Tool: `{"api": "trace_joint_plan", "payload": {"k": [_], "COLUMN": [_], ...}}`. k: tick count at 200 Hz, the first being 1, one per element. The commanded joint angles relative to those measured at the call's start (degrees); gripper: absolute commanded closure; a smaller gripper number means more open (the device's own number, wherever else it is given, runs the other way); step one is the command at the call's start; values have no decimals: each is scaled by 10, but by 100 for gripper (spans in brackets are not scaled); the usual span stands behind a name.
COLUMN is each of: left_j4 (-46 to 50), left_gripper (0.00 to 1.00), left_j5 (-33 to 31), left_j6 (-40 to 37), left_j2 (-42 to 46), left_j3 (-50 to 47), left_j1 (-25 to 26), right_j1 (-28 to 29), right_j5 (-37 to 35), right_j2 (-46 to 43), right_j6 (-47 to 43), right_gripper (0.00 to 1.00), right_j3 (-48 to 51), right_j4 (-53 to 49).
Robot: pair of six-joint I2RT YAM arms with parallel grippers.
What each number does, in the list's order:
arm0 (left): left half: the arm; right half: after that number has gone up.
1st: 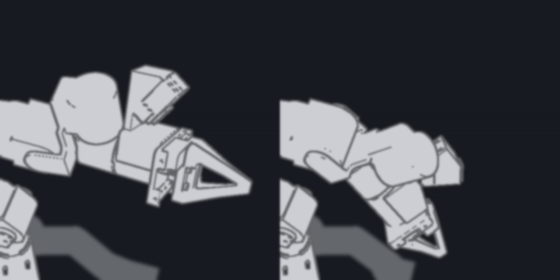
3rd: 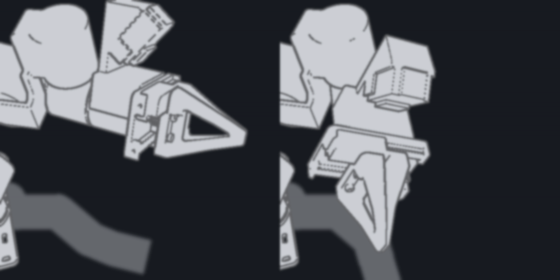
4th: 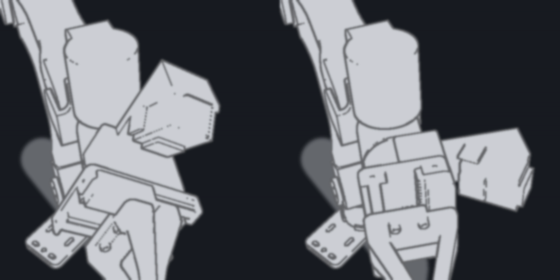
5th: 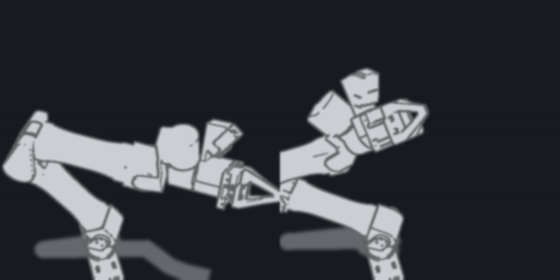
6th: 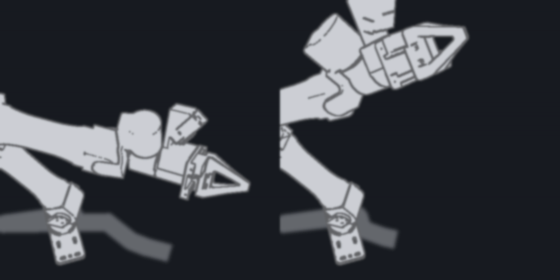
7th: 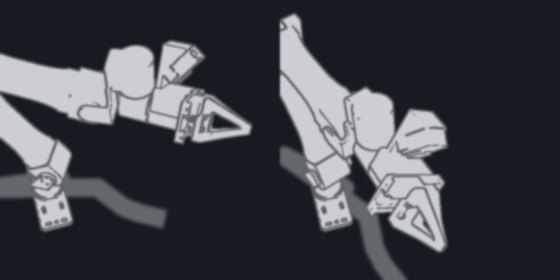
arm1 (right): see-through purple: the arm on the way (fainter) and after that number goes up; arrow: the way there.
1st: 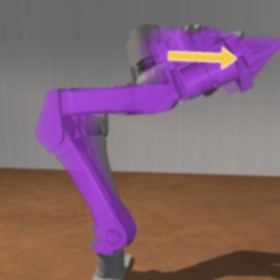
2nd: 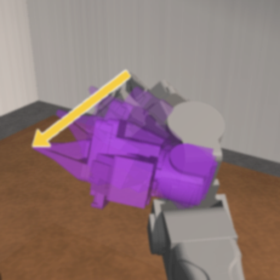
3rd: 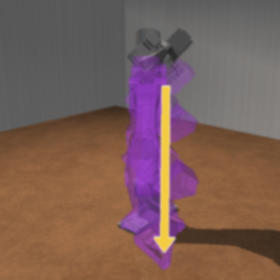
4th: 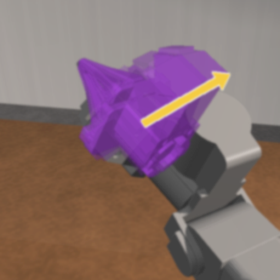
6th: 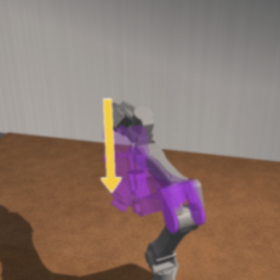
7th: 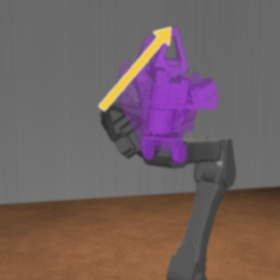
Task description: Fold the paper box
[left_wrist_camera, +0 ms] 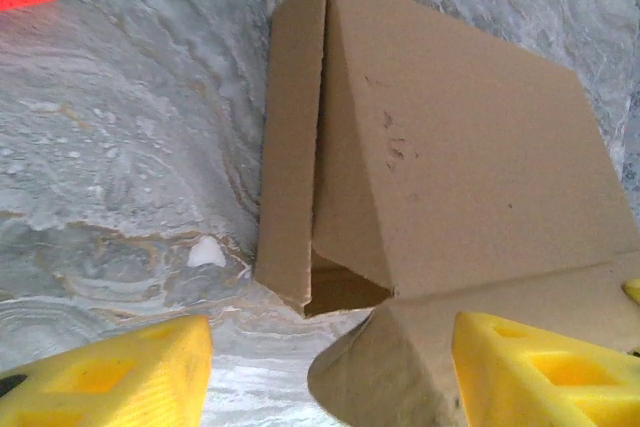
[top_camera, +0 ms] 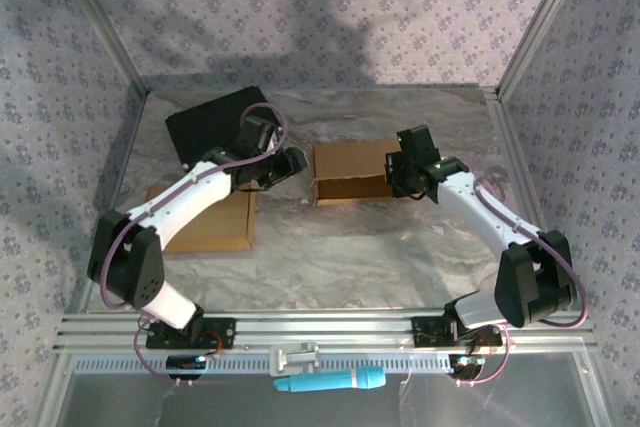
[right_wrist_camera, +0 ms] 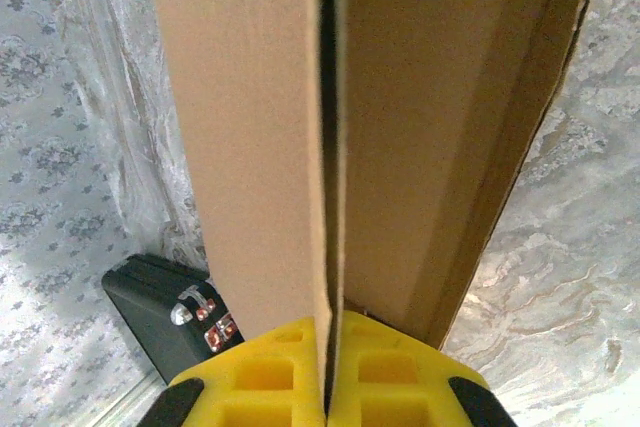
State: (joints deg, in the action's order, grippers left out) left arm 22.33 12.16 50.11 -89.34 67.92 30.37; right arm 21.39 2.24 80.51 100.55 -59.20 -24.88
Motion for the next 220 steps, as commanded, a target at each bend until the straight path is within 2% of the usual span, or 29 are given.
{"api": "trace_joint_plan", "payload": {"k": [1, 93, 118, 158, 177, 220], "left_j4": [-21, -21, -36, -27, -33, -33], "left_gripper": [36, 36, 37, 44, 49, 56], "left_j5": [42, 69, 77, 64, 57, 41], "left_j6": [16, -12, -18, -30, -34, -48], "left_j2": [-22, -85, -104, -134, -145, -155], "left_j3": [26, 36, 35, 43, 39, 27], "left_j1": [0, 6, 12, 22, 26, 27], "right_j1": [-4, -10, -12, -21, -28, -65], "right_j5": [11, 22, 29, 46, 56, 54], "right_j2": [-3, 19, 24, 27, 27, -17], "right_j6": [-27, -62, -65, -89, -118, -305], "right_gripper": [100, 100, 94, 78, 66, 40], "right_j3": [14, 37, 37, 28, 12, -83], "right_j4": [0, -9, -21, -54, -91, -238]}}
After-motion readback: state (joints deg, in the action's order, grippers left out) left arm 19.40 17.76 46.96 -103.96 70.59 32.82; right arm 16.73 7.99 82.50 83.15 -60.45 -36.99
